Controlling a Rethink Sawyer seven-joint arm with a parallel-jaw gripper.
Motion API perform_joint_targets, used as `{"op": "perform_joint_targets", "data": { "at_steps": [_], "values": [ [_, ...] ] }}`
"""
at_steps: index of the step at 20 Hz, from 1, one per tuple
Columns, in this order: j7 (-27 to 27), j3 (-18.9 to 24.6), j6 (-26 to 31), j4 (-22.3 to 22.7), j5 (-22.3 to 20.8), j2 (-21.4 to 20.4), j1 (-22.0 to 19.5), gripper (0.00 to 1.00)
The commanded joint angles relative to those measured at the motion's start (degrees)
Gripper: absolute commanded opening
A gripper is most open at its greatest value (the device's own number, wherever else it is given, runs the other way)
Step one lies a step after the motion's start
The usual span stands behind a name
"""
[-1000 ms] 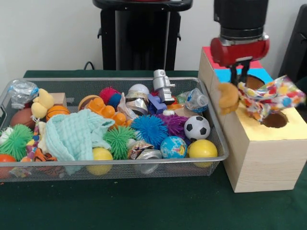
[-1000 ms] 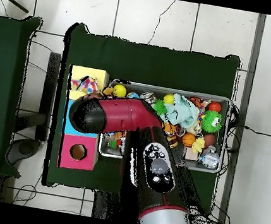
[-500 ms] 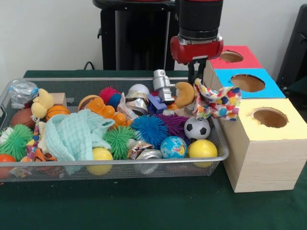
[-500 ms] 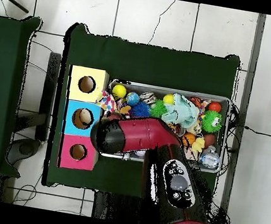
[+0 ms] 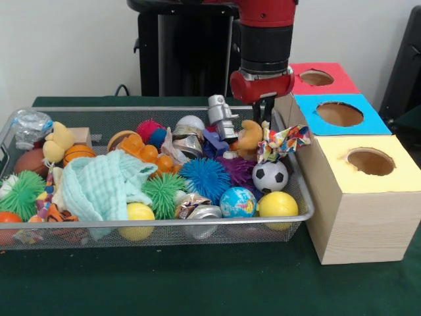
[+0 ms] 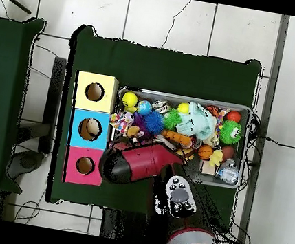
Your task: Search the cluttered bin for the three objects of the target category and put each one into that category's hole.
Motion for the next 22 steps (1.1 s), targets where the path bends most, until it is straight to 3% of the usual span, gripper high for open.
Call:
{"op": "perform_joint_targets", "data": {
  "at_steps": [1, 7, 8, 11, 19, 22],
  "values": [
    [8.8, -5.6, -7.7, 2.1, -4.2, 7.3, 4.9, 0.0],
    [6.2, -5.7, -11.0, 0.9, -3.1, 9.1, 4.6, 0.0],
    [5.9, -5.4, -12.3, 1.0, -3.3, 9.2, 4.3, 1.0],
    [4.9, -5.4, -9.2, 0.2, -2.8, 8.3, 4.9, 1.0],
    [2.3, -2.2, -4.0, 2.3, -1.6, 5.5, 1.8, 1.0],
    [0.0, 0.3, 0.4, 5.0, -0.4, 1.0, -0.4, 1.0]
  ]
}}
